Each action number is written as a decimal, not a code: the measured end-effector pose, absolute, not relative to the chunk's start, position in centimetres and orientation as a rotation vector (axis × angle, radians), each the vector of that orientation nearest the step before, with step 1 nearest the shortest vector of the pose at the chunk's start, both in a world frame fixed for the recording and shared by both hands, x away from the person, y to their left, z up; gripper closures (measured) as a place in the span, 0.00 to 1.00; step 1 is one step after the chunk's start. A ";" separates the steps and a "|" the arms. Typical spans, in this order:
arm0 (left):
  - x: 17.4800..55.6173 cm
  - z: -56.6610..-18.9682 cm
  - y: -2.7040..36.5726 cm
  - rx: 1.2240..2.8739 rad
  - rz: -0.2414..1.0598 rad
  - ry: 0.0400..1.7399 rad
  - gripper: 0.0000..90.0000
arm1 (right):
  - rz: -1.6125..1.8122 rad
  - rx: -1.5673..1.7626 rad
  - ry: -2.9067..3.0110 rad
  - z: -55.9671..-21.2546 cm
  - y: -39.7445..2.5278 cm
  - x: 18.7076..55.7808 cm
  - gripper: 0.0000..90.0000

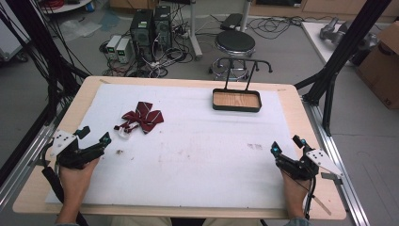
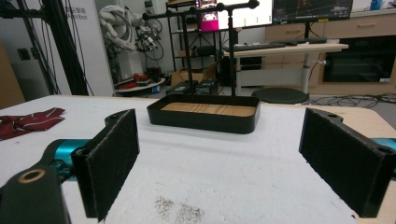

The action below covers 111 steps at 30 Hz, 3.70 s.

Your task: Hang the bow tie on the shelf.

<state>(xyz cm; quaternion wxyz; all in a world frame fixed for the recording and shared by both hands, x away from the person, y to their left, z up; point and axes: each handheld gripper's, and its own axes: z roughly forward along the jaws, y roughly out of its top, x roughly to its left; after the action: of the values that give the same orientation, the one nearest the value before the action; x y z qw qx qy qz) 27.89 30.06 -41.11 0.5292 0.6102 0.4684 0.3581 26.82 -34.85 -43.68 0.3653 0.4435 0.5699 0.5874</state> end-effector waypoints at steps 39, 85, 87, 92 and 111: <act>32.9 -40.6 26.1 1.523 0.735 1.119 0.31 | 1.493 1.156 1.493 -43.8 -34.8 27.0 0.12; 43.3 -44.5 22.7 1.860 0.588 1.330 0.72 | 1.504 1.164 1.503 -43.9 -34.9 27.1 0.13; 43.1 -44.1 22.6 1.847 0.593 1.307 0.72 | 1.505 1.165 1.502 -43.9 -34.9 27.1 0.13; 42.8 -42.1 22.3 1.772 0.588 1.237 0.72 | 1.503 1.161 1.505 -43.9 -34.9 27.2 0.13; 43.1 -34.9 15.3 1.700 0.631 0.970 0.72 | 1.516 1.177 1.500 -43.9 -35.0 27.2 0.13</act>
<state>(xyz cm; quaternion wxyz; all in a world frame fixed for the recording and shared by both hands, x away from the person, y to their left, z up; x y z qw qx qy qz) 43.06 15.31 -34.86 0.5161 0.7080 0.4041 0.2629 27.22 -34.97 -43.89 0.3455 0.4533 0.5779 0.5841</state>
